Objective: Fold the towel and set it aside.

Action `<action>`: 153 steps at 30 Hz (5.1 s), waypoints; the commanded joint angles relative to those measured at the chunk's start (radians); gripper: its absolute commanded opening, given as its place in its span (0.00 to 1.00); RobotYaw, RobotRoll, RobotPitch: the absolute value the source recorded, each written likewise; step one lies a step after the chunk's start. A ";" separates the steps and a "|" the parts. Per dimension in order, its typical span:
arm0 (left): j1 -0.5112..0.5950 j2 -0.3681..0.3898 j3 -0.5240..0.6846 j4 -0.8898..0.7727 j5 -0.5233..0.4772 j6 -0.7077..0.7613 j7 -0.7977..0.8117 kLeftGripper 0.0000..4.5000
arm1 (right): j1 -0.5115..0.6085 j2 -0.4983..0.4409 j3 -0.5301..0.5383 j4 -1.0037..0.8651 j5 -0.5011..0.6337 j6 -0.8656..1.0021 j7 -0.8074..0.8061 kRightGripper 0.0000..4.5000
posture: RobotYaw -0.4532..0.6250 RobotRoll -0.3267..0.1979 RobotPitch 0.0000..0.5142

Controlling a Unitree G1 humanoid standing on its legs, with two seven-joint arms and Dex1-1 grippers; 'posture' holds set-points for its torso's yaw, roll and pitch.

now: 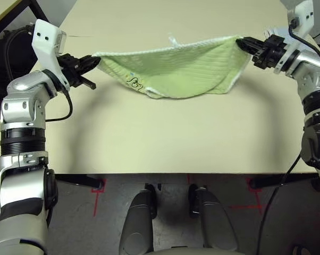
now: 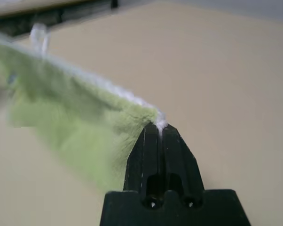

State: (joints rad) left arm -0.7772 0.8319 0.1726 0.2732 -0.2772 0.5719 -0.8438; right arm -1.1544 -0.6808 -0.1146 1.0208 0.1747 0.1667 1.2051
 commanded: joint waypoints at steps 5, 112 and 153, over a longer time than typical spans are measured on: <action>0.015 0.112 -0.083 -0.053 -0.061 0.169 -0.208 0.01 | 0.029 -0.066 0.146 -0.078 -0.058 0.186 0.246 0.00 | 0.42 0.62 0.45; -0.405 0.354 -0.867 0.470 0.033 -0.345 -0.771 0.01 | -0.029 -0.320 0.882 -0.119 0.152 -0.335 0.409 0.00 | 0.39 0.62 0.53; -0.601 0.029 -0.464 0.997 0.465 -0.566 -0.418 0.01 | -0.219 -0.058 0.534 0.281 -0.544 -0.577 -0.242 0.00 | 0.39 0.62 0.54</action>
State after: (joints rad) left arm -1.3729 0.8465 -0.3012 1.2371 0.1578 0.0042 -1.2776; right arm -1.3680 -0.7206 0.4265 1.2715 -0.3401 -0.4330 0.9786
